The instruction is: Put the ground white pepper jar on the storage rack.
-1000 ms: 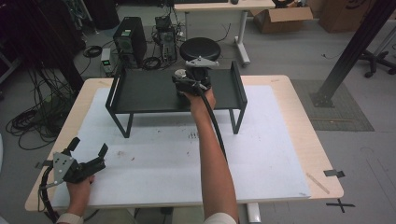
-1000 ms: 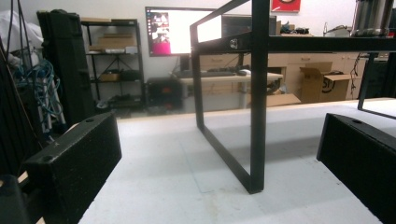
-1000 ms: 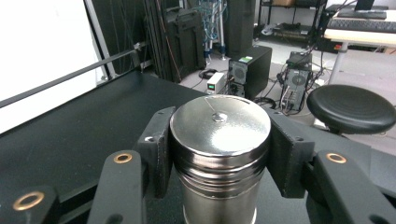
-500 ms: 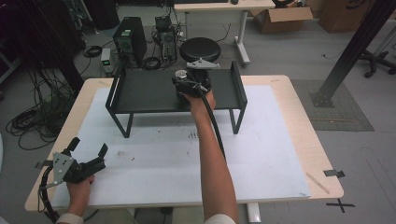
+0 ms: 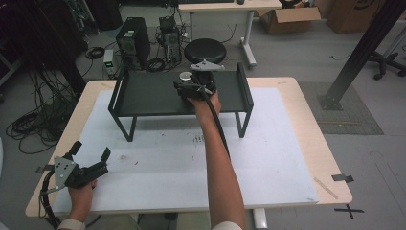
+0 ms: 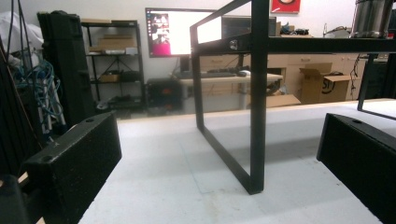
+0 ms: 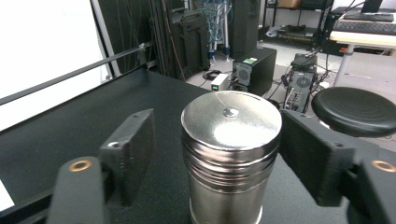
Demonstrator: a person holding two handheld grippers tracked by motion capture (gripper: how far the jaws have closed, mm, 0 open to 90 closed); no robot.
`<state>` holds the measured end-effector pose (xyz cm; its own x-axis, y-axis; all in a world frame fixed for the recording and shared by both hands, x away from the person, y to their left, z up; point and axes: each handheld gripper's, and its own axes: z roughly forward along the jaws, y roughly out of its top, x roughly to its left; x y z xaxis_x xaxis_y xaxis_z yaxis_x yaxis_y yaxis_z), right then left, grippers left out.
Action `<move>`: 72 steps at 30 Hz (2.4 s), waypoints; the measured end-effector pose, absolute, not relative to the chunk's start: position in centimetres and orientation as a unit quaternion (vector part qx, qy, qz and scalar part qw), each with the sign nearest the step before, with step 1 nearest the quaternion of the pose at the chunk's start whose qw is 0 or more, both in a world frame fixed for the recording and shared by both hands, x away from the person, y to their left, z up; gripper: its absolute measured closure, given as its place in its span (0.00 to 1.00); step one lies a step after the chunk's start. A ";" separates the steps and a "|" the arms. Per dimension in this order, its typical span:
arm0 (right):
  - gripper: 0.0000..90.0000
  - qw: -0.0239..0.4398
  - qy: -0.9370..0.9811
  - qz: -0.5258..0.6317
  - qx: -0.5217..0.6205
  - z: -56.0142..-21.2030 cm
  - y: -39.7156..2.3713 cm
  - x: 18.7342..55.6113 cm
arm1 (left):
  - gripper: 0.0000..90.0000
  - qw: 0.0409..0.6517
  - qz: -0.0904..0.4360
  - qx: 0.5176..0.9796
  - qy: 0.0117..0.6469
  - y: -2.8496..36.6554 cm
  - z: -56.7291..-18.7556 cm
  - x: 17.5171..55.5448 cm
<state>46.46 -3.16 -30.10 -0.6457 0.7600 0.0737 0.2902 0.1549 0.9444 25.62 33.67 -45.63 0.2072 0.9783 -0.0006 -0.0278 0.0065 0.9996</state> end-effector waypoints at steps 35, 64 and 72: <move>0.00 0.227 0.709 0.565 0.356 -27.8 -5.9 43.3 | 0.00 0.557 0.452 0.542 0.438 33.6 -45.6 25.6; 0.00 0.266 0.671 0.589 0.363 -28.6 -11.0 38.5 | 0.00 0.555 0.452 0.545 0.437 33.6 -45.6 25.6; 0.00 0.275 0.659 0.592 0.375 -28.9 -12.8 37.1 | 0.00 0.555 0.453 0.545 0.436 33.6 -45.6 25.6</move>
